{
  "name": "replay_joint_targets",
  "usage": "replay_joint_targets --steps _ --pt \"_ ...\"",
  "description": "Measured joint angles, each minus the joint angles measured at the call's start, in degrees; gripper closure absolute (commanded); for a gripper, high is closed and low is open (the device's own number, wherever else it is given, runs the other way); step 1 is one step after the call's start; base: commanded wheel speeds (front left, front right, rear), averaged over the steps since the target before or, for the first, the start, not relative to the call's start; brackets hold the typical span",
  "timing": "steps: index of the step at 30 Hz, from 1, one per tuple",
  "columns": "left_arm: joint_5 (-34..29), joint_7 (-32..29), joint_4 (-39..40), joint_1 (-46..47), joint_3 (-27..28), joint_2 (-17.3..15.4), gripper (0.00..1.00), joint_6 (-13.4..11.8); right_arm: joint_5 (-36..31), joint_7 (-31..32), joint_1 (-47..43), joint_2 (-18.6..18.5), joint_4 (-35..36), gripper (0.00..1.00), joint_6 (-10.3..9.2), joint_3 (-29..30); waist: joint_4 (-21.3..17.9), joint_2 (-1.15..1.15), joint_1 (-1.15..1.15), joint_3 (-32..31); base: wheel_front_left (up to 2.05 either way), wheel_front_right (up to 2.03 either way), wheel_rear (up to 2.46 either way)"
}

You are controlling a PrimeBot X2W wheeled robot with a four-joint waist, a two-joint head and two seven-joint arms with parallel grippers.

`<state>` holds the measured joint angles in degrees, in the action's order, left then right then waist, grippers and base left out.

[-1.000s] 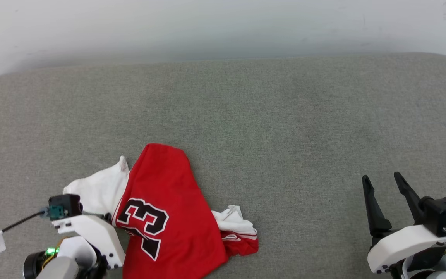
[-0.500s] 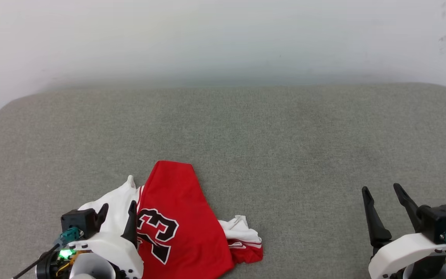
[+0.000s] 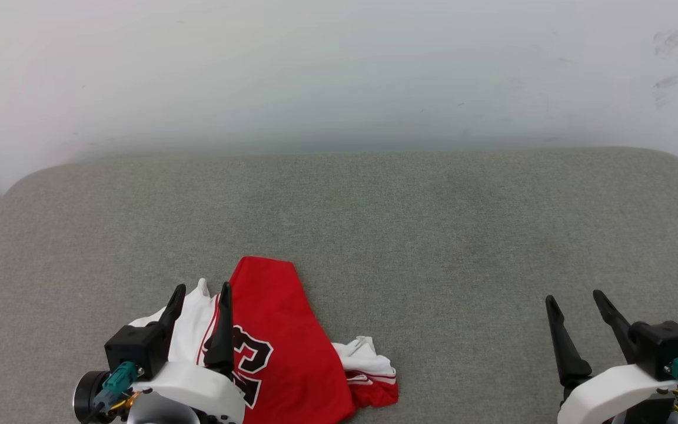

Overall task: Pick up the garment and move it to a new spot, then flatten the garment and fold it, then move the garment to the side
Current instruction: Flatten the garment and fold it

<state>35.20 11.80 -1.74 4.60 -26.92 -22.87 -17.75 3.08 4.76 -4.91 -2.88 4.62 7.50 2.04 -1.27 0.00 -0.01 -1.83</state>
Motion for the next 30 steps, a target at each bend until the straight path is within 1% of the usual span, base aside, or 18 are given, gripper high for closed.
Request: replay_joint_targets --steps 3,6,8,11,15,20,22,24,30 --pt "-0.03 -0.02 1.04 -0.15 0.08 0.02 0.00 -0.41 0.97 0.07 0.06 0.00 -0.62 0.00 0.00 0.44 0.32 0.00 0.00 0.20 0.00 0.00 0.00" --pt "-0.08 -0.11 1.65 -0.09 -0.03 0.01 0.00 -0.41 2.81 1.24 1.57 -0.01 -3.38 0.00 0.00 1.24 1.21 0.00 0.00 0.57 0.00 0.00 0.00" --pt "-0.08 -0.10 1.69 0.13 -0.15 0.12 0.00 -0.33 5.01 3.18 3.43 -0.03 -6.11 0.00 0.00 1.02 2.12 0.00 0.00 0.81 0.00 0.00 0.00" --pt "-0.09 0.00 1.64 0.64 -0.42 0.44 0.00 0.11 7.28 8.08 6.44 -0.03 -10.29 0.00 0.00 -1.08 3.68 0.00 0.00 1.16 0.00 0.00 0.00" --pt "-0.36 0.49 1.59 1.92 -0.86 0.82 0.00 0.68 10.18 17.25 10.87 -0.80 -14.91 0.00 -0.01 -6.38 6.10 0.00 0.00 1.83 0.00 0.00 0.00" --pt "-0.88 0.81 1.48 3.66 -1.56 1.37 0.00 1.63 15.07 27.04 17.55 -3.05 -19.86 0.00 0.00 -15.47 8.68 0.00 0.00 3.83 0.00 0.00 0.00" --pt "-1.14 1.00 1.41 4.24 -1.75 1.55 0.00 2.12 17.78 29.42 19.76 -3.35 -22.12 0.00 0.00 -18.96 9.53 0.00 0.00 4.80 0.00 0.00 0.00" --pt "-1.15 1.02 0.91 4.93 -2.05 1.57 0.00 2.65 18.86 31.62 21.87 -4.19 -24.68 0.00 0.00 -22.36 10.38 0.00 0.01 5.69 0.00 0.00 0.00" --pt "-1.20 0.97 -0.30 6.20 -2.92 2.30 0.00 3.14 22.50 34.14 25.43 -4.72 -31.61 0.00 0.00 -28.72 12.33 0.00 0.01 8.00 0.00 0.00 0.00"
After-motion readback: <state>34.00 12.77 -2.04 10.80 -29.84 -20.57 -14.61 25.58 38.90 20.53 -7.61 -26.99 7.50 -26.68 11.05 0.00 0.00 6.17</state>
